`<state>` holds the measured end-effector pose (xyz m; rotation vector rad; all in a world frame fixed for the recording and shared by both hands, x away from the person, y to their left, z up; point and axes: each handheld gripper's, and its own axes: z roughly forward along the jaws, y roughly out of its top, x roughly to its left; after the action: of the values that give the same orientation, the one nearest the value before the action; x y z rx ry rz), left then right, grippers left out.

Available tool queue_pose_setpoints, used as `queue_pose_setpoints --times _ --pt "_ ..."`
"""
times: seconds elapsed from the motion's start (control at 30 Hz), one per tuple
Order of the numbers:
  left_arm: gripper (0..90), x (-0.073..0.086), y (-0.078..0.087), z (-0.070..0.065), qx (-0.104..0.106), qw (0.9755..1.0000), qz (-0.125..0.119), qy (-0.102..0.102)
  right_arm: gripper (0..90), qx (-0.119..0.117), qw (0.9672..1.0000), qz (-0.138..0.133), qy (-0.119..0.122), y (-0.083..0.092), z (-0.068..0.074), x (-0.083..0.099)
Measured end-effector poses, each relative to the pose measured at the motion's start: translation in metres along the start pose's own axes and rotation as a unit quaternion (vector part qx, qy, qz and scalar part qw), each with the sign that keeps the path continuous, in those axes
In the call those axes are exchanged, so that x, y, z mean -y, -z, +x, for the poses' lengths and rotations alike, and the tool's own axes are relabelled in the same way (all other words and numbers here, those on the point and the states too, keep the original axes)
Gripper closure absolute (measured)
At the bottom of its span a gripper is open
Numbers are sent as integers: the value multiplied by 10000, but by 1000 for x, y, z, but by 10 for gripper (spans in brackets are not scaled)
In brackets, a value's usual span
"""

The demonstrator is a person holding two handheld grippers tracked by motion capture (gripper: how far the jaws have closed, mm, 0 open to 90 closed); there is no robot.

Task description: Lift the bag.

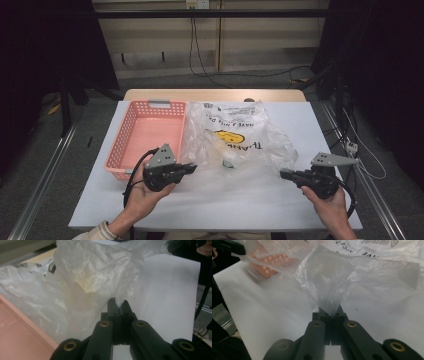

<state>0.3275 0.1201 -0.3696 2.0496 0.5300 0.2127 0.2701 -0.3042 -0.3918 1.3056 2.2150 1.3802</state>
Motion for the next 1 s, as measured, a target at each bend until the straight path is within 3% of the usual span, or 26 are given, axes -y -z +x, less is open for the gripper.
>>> queue_pose_setpoints --times 0.2,0.37,0.53,0.87,1.0 --pt "900 -22 8 4 -101 9998 -159 -97 900 61 9994 -339 61 7 -5 -26" --pt "900 -37 13 14 -178 9990 -415 11 900 75 9985 -521 139 7 -7 -49" --pt "900 -53 23 20 -278 9979 -589 -21 900 91 9972 -701 256 9 -7 -70" --pt "900 -79 46 35 -528 9944 -910 2 900 228 9940 -1000 386 16 -9 -108" --pt "900 -89 54 46 -663 9933 -944 48 900 378 9938 -920 488 16 -11 -128"
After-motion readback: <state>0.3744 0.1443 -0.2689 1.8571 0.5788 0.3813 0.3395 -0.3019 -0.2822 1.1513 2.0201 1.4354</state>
